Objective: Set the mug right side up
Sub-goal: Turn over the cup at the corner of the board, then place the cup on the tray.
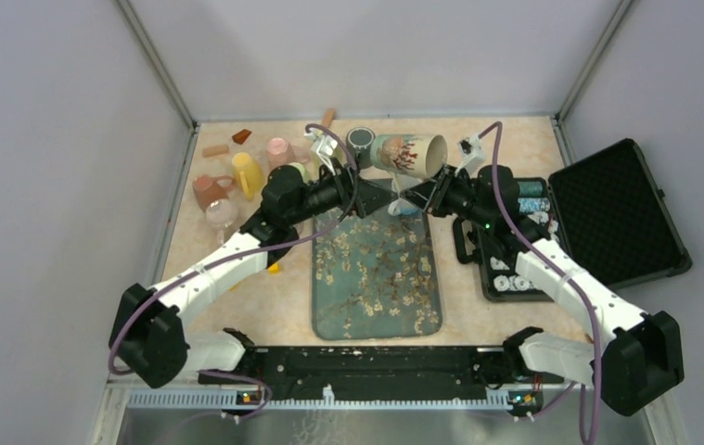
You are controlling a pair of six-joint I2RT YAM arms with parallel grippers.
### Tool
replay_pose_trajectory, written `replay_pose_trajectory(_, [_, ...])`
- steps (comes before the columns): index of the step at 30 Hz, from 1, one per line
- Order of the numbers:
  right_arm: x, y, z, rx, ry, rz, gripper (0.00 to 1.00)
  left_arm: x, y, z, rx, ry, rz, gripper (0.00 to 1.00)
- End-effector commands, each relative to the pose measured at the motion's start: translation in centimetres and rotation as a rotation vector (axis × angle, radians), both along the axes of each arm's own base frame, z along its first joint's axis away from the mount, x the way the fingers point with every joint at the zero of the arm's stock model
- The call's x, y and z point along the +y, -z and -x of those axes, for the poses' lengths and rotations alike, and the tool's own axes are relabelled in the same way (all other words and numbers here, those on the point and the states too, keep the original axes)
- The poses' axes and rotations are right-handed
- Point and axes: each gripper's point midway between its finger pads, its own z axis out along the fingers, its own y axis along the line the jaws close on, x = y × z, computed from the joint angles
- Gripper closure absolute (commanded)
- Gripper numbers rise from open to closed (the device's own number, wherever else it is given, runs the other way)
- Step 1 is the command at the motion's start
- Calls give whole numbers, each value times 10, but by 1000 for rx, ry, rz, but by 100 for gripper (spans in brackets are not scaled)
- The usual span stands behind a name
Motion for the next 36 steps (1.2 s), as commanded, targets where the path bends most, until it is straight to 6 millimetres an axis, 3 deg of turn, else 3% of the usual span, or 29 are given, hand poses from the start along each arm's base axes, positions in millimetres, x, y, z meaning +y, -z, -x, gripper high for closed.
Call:
replay_pose_trajectory(1, [-2,-47,-5,-161,38,34,100,16,3,17,-75,-21,-37,15])
replay_pose_trajectory(8, [0,-12,11,-81,-14,167,100,43,27,34,-80,-85,-129,2])
replay_pose_trajectory(16, [-17,31,39,55,-44,350,100,72,42,34,-85,-200,-258,2])
replay_pose_trajectory(23, [-42,62,58,179,-25,530,100,78,46,30,-92,-231,-294,2])
replay_pose_trajectory(36, [-55,109,44,278,39,811,100,90,40,34,-118,-253,-359,2])
